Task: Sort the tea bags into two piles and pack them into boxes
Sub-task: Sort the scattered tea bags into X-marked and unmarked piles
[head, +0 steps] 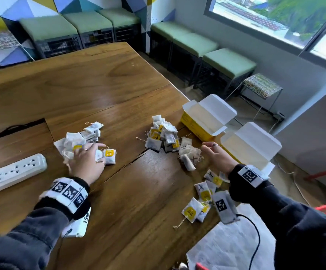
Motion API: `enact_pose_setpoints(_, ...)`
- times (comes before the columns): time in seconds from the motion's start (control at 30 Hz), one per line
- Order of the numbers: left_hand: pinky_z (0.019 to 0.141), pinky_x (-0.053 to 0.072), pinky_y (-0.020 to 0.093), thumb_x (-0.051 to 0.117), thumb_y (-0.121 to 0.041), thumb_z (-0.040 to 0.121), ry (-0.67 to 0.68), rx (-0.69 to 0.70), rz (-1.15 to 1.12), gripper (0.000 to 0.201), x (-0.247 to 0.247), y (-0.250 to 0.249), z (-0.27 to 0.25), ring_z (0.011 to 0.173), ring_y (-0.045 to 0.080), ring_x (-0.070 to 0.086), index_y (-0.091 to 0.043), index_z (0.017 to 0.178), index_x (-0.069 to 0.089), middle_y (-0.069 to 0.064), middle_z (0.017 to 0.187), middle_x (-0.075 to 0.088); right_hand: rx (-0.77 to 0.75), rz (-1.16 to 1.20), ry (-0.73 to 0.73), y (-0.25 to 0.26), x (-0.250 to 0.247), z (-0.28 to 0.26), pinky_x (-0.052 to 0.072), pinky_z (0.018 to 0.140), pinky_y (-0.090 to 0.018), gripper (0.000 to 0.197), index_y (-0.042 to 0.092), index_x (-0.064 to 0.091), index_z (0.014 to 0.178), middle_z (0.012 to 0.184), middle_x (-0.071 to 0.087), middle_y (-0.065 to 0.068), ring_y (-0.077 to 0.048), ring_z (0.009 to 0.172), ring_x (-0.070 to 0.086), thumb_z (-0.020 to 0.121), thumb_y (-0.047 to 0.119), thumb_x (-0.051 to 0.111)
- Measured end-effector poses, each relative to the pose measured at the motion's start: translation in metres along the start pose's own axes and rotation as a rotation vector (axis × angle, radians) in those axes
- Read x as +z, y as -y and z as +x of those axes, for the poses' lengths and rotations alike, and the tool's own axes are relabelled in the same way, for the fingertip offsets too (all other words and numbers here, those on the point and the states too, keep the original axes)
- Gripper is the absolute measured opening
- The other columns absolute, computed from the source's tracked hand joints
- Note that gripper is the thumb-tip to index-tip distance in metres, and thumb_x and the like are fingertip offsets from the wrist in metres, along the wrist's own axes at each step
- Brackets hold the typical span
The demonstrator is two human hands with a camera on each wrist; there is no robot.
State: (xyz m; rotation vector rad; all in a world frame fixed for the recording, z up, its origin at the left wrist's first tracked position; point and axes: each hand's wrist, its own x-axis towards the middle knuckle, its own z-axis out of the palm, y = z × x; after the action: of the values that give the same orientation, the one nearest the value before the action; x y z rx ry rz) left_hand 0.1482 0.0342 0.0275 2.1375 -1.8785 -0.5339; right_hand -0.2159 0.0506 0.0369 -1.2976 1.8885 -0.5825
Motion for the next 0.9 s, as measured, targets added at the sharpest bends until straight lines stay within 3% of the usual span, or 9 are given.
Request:
enact_pose_setpoints(0.07, 0.099, 0.032, 0.039, 0.056, -0.017, 0.085, 0.064, 0.134, 0.012, 0.036, 0.009, -0.028, -0.021, 0.125, 0.028, 0.035, -0.029, 0.118, 0.056, 0.000, 0.135, 0.047, -0.034, -0.046, 0.025, -0.007, -0.012, -0.016, 0.042, 0.092, -0.033, 0.014, 0.023, 0.051, 0.099, 0.098, 0.055, 0.003, -0.019, 0.099, 0.050, 0.099, 0.030, 0.039)
enact_pose_setpoints(0.2, 0.097, 0.037, 0.036, 0.052, -0.025, 0.088, 0.350, 0.315, 0.042, 0.032, 0.044, -0.070, -0.048, 0.121, 0.020, 0.043, -0.031, 0.120, 0.052, -0.005, 0.128, 0.051, -0.027, -0.240, 0.064, -0.030, -0.026, -0.040, 0.043, 0.094, -0.029, 0.023, 0.011, 0.057, 0.113, 0.109, 0.058, 0.000, -0.016, 0.100, 0.054, 0.097, 0.023, 0.046)
enact_pose_setpoints(0.3, 0.098, 0.042, 0.035, 0.055, -0.031, 0.088, 0.540, 0.396, -0.007, 0.031, 0.073, -0.101, -0.067, 0.113, 0.016, 0.054, -0.029, 0.119, 0.052, -0.005, 0.117, 0.057, -0.044, -0.401, 0.142, -0.055, -0.025, -0.050, 0.043, 0.080, -0.023, 0.021, 0.012, 0.060, 0.111, 0.104, 0.060, -0.001, -0.014, 0.089, 0.054, 0.093, 0.020, 0.052)
enact_pose_setpoints(0.43, 0.101, 0.040, 0.037, 0.062, -0.045, 0.082, 0.643, 0.463, 0.060, 0.055, 0.106, -0.137, -0.091, 0.120, 0.019, 0.047, -0.027, 0.130, 0.043, 0.000, 0.127, 0.050, -0.034, -0.534, 0.217, -0.089, -0.019, -0.055, 0.043, 0.094, -0.029, 0.030, 0.017, 0.058, 0.115, 0.110, 0.051, -0.007, -0.023, 0.104, 0.054, 0.086, 0.026, 0.062)
enact_pose_setpoints(0.53, 0.101, 0.040, 0.037, 0.068, -0.040, 0.076, 0.634, 0.497, 0.115, 0.063, 0.121, -0.158, -0.101, 0.121, 0.021, 0.042, -0.028, 0.132, 0.041, 0.002, 0.127, 0.047, -0.069, -0.582, 0.255, -0.101, -0.016, -0.056, 0.041, 0.097, -0.032, 0.042, 0.021, 0.053, 0.117, 0.115, 0.044, -0.003, -0.024, 0.110, 0.047, 0.079, 0.030, 0.068)
enact_pose_setpoints(0.63, 0.095, 0.040, 0.034, 0.070, -0.028, 0.076, 0.653, 0.451, 0.089, 0.055, 0.131, -0.166, -0.102, 0.114, 0.020, 0.045, -0.030, 0.125, 0.045, 0.001, 0.117, 0.056, -0.114, -0.589, 0.295, -0.103, -0.017, -0.053, 0.041, 0.096, -0.031, 0.043, 0.022, 0.052, 0.115, 0.116, 0.048, -0.001, -0.021, 0.110, 0.046, 0.077, 0.030, 0.070)
enact_pose_setpoints(0.77, 0.076, 0.043, 0.018, 0.069, -0.012, 0.076, 0.641, 0.301, -0.186, 0.041, 0.126, -0.164, -0.101, 0.085, 0.012, 0.056, -0.023, 0.112, 0.053, -0.010, 0.080, 0.057, -0.177, -0.585, 0.347, -0.105, -0.020, -0.049, 0.045, 0.084, -0.028, 0.031, 0.015, 0.058, 0.105, 0.103, 0.060, -0.004, -0.023, 0.103, 0.056, 0.078, 0.028, 0.068)
enact_pose_setpoints(0.83, 0.072, 0.042, 0.014, 0.067, -0.011, 0.078, 0.575, 0.228, -0.302, 0.030, 0.118, -0.158, -0.098, 0.079, 0.008, 0.056, -0.024, 0.103, 0.056, -0.015, 0.077, 0.055, -0.220, -0.596, 0.347, -0.103, -0.024, -0.049, 0.044, 0.080, -0.025, 0.026, 0.014, 0.061, 0.102, 0.097, 0.061, -0.003, -0.020, 0.098, 0.058, 0.082, 0.030, 0.065)
enact_pose_setpoints(0.9, 0.071, 0.045, 0.014, 0.065, -0.006, 0.082, 0.529, 0.122, -0.488, 0.024, 0.109, -0.150, -0.094, 0.078, 0.007, 0.057, -0.027, 0.093, 0.058, -0.012, 0.081, 0.059, -0.301, -0.585, 0.326, -0.102, -0.030, -0.049, 0.041, 0.075, -0.021, 0.021, 0.015, 0.063, 0.096, 0.086, 0.056, 0.003, -0.012, 0.086, 0.056, 0.083, 0.031, 0.065)
